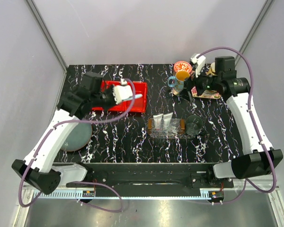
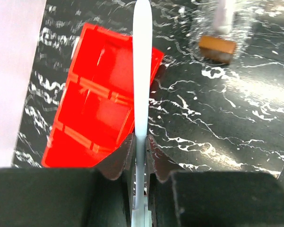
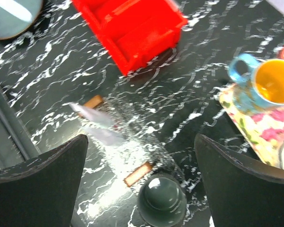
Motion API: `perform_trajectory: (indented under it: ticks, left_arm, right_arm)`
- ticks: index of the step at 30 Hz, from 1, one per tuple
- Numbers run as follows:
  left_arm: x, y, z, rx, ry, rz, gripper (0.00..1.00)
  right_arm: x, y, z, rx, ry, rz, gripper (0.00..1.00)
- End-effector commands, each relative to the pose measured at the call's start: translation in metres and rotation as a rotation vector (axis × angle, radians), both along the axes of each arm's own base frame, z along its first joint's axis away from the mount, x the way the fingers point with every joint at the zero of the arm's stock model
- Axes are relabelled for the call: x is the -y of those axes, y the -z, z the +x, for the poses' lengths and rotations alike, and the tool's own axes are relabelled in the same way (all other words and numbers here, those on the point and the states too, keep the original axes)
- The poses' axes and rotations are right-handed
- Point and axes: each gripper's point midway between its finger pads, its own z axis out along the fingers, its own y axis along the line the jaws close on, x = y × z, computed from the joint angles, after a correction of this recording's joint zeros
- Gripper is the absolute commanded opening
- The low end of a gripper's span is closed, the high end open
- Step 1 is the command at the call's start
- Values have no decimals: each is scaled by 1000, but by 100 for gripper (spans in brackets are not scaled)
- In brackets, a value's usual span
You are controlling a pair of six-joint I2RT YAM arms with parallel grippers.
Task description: Prepare toiletry sets of a toothbrush and toothpaste on the tray
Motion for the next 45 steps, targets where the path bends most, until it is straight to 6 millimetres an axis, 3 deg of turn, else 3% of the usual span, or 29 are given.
perform_trajectory:
  ticks: [1, 8, 13, 20, 28, 35, 45]
  left_arm:
    - [17, -3, -17, 102, 130, 122, 0]
    - [57, 3, -43, 216, 302, 280, 0]
    - [74, 7, -46, 297, 349, 380, 0]
    - [95, 12, -54, 389, 406, 477, 0]
    - [109, 13, -54, 422, 440, 513, 0]
    - [116, 5, -55, 446, 457, 504, 0]
    - [126, -6, -57, 477, 460, 485, 0]
  right_arm:
    - [-34, 0, -35, -36, -187, -13, 99]
    - [-64, 6, -56, -96, -312, 4, 99]
    - [-86, 11, -72, -160, -414, 48, 98]
    - [-109, 35, -85, -247, -505, 51, 96]
    - [-130, 63, -98, -278, -562, -15, 93]
    - [-138, 67, -103, -285, -592, -22, 91]
    - [-146, 80, -109, -318, -617, -41, 79]
